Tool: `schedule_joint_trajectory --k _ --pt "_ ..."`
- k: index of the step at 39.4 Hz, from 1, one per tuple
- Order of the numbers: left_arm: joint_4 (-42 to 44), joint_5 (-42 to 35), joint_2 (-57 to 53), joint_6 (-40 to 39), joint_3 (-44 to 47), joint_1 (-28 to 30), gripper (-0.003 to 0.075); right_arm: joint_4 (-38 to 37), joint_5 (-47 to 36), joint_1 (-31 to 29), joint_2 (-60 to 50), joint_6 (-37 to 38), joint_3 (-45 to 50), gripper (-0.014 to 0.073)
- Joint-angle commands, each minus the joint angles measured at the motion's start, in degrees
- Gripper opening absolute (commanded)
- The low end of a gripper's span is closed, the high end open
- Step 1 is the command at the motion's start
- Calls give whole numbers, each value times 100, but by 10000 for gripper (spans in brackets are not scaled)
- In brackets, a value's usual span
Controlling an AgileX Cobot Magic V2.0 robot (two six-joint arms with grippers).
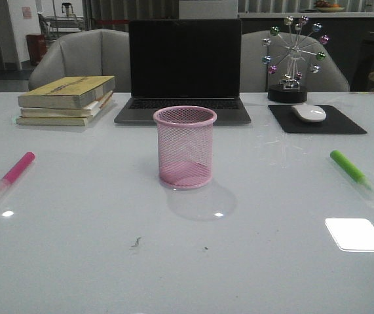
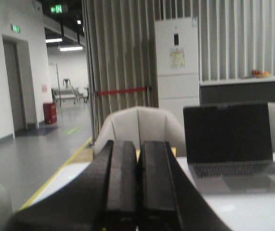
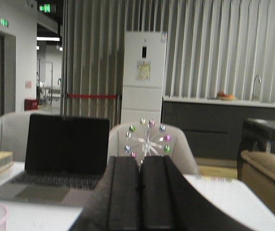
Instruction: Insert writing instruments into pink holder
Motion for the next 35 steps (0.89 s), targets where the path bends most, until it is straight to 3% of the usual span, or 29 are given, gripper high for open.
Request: schedule_joint_trajectory --k 1,11,26,35 --pt "-3 -190 70 -26 -511 16 94 10 65 -22 -108 -1 -633 58" --pt "-3 -190 602 -26 -1132 16 94 10 872 -22 121 -1 -1313 58" --pt "191 299 1943 -26 -2527 16 94 -147 795 -22 1519 -6 -1778 59" --pt "191 129 3111 -26 -2979 16 94 -142 680 -22 2583 -6 -1872 59"
